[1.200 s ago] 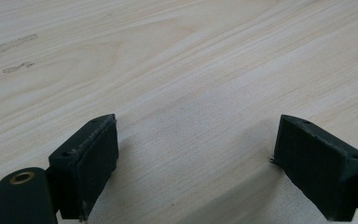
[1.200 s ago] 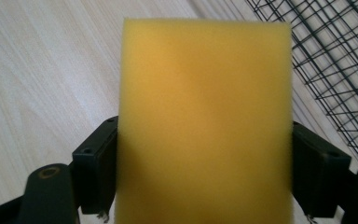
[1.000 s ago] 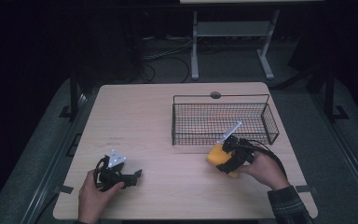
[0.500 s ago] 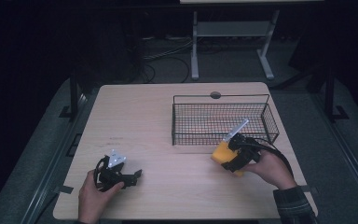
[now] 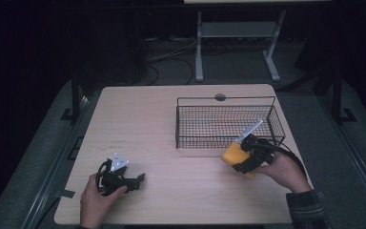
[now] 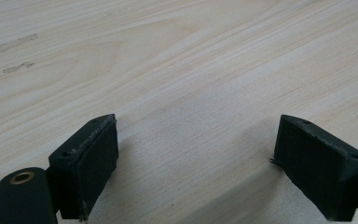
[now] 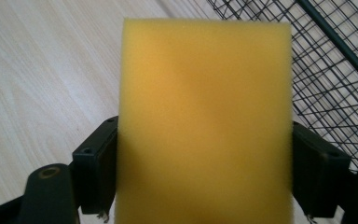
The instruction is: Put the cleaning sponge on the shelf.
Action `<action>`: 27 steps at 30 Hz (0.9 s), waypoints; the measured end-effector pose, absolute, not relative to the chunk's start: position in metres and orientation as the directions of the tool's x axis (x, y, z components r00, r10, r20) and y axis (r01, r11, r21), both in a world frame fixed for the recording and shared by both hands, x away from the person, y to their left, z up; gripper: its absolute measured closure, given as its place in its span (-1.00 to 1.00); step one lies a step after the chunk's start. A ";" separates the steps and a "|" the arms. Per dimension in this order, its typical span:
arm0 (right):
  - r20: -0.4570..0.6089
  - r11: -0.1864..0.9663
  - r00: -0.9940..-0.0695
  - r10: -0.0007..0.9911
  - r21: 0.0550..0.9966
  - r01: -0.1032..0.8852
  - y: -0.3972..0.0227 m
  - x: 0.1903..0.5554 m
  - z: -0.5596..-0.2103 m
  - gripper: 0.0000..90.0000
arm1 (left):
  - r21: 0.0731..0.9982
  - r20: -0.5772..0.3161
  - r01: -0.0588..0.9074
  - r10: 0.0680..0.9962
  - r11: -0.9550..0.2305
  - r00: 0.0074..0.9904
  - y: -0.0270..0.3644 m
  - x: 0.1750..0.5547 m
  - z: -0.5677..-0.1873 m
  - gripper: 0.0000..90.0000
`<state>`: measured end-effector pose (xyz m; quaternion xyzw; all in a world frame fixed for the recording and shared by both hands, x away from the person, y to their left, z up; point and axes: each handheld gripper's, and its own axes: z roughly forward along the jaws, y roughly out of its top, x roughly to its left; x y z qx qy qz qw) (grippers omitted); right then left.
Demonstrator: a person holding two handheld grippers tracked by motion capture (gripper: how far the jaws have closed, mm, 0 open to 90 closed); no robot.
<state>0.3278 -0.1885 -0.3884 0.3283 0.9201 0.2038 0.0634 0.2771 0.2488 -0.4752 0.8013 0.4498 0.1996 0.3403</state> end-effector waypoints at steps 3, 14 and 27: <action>0.019 0.698 -0.774 0.633 0.419 0.581 -0.192 0.329 -0.387 -0.51 | 0.725 0.014 0.585 0.857 -0.364 0.516 0.249 0.277 -0.475 -0.71; 0.004 0.686 -0.758 0.652 0.423 0.592 -0.204 0.331 -0.378 -0.51 | 0.725 0.014 0.585 0.857 -0.364 0.516 0.249 0.277 -0.475 -0.71; -0.013 0.670 -0.735 0.678 0.424 0.610 -0.217 0.340 -0.368 -0.51 | 0.725 0.014 0.585 0.857 -0.364 0.516 0.249 0.277 -0.475 -0.71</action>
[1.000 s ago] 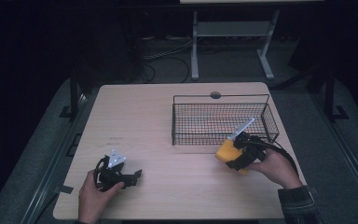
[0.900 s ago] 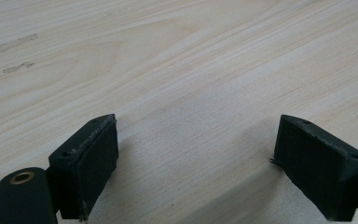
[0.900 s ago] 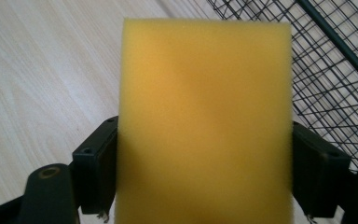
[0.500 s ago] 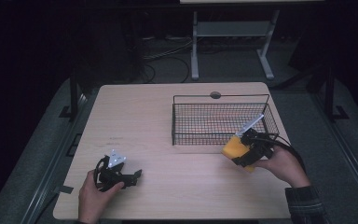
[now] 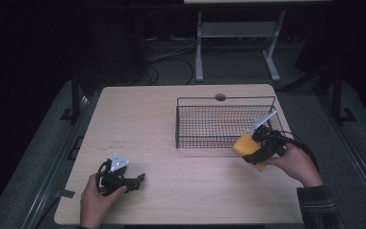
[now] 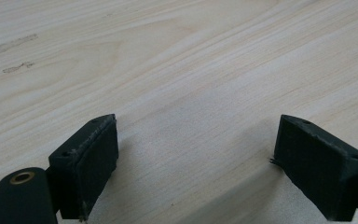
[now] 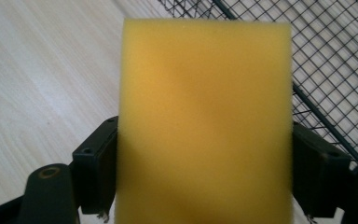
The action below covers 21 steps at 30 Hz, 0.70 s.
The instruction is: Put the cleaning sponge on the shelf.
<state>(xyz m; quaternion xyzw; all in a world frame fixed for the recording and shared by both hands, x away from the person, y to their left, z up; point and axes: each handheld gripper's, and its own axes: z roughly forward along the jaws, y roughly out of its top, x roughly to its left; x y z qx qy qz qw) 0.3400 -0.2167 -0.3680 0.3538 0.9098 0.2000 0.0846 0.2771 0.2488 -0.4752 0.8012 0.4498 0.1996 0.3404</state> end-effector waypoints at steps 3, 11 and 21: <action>-0.009 0.660 -0.726 0.688 0.424 0.620 -0.220 0.343 -0.367 -0.51 | 0.725 0.012 0.586 0.857 -0.362 0.515 0.249 0.277 -0.475 -0.71; -0.016 0.636 -0.699 0.714 0.431 0.640 -0.230 0.356 -0.362 -0.51 | 0.725 0.012 0.586 0.857 -0.362 0.515 0.249 0.277 -0.475 -0.71; -0.035 0.602 -0.654 0.756 0.429 0.673 -0.241 0.376 -0.357 -0.51 | 0.725 0.012 0.586 0.857 -0.362 0.515 0.249 0.277 -0.475 -0.71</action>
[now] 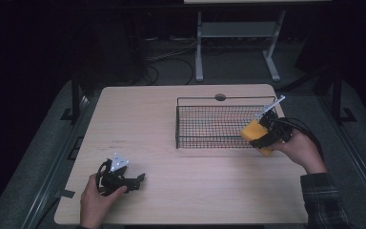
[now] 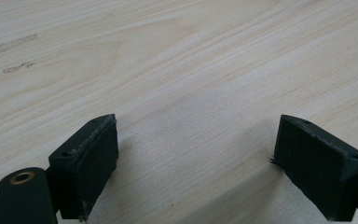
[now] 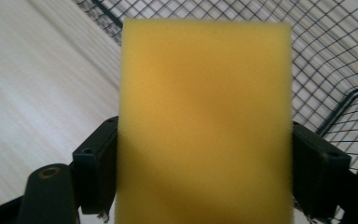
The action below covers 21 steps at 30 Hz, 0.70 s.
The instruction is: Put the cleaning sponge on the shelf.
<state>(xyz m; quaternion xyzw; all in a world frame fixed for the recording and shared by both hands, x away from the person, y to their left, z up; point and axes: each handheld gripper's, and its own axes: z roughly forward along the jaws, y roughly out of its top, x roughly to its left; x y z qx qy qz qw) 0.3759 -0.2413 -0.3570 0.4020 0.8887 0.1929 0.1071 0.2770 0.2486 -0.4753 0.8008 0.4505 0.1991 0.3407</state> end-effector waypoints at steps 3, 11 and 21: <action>-0.042 0.589 -0.636 0.770 0.427 0.686 -0.245 0.383 -0.356 -0.51 | 0.725 0.012 0.586 0.857 -0.362 0.515 0.249 0.277 -0.475 -0.71; -0.054 0.559 -0.599 0.799 0.437 0.705 -0.253 0.401 -0.352 -0.51 | 0.725 0.012 0.586 0.857 -0.362 0.515 0.249 0.277 -0.475 -0.71; -0.030 0.510 -0.556 0.831 0.441 0.738 -0.260 0.425 -0.355 -0.51 | 0.725 0.012 0.586 0.857 -0.362 0.515 0.249 0.277 -0.475 -0.71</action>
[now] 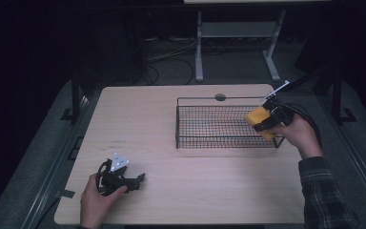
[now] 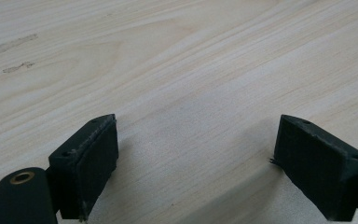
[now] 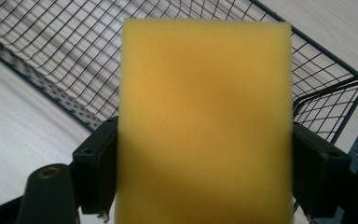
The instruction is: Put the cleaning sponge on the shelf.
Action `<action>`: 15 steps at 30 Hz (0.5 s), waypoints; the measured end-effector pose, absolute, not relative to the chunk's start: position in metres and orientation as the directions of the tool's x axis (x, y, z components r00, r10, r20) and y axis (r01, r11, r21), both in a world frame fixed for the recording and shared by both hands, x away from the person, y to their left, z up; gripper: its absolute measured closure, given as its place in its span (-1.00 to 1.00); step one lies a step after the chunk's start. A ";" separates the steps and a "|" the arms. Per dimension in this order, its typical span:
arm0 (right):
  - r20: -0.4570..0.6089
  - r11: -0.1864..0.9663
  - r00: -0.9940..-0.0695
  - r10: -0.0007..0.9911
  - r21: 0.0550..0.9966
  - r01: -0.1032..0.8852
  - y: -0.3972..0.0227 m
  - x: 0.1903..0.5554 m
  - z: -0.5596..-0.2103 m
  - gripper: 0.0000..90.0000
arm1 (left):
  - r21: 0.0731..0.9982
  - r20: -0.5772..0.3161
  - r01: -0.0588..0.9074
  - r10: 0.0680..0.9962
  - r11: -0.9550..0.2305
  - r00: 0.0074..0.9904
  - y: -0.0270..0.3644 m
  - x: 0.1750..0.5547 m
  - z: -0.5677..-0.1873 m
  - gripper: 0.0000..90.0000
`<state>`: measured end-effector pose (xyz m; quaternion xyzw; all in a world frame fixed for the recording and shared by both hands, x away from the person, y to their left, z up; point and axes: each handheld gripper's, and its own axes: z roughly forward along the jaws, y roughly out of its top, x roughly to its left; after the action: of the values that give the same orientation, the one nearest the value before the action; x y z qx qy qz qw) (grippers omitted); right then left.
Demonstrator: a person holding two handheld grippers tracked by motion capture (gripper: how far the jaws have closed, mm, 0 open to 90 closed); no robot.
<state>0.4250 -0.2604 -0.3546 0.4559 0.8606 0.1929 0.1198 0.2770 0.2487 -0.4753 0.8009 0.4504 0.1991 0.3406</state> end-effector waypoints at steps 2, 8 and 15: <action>-0.021 0.495 -0.542 0.840 0.439 0.750 -0.261 0.429 -0.355 -0.51 | 0.725 0.012 0.586 0.857 -0.362 0.515 0.249 0.277 -0.475 -0.71; -0.025 0.479 -0.520 0.854 0.431 0.765 -0.264 0.441 -0.357 -0.51 | 0.725 0.012 0.586 0.857 -0.362 0.515 0.249 0.277 -0.475 -0.71; -0.008 0.443 -0.488 0.873 0.434 0.784 -0.269 0.456 -0.361 -0.51 | 0.725 0.012 0.586 0.857 -0.362 0.515 0.249 0.277 -0.475 -0.71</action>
<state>0.4559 -0.2691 -0.3610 0.4923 0.8414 0.1903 0.1159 0.2770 0.2487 -0.4752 0.8009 0.4504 0.1991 0.3406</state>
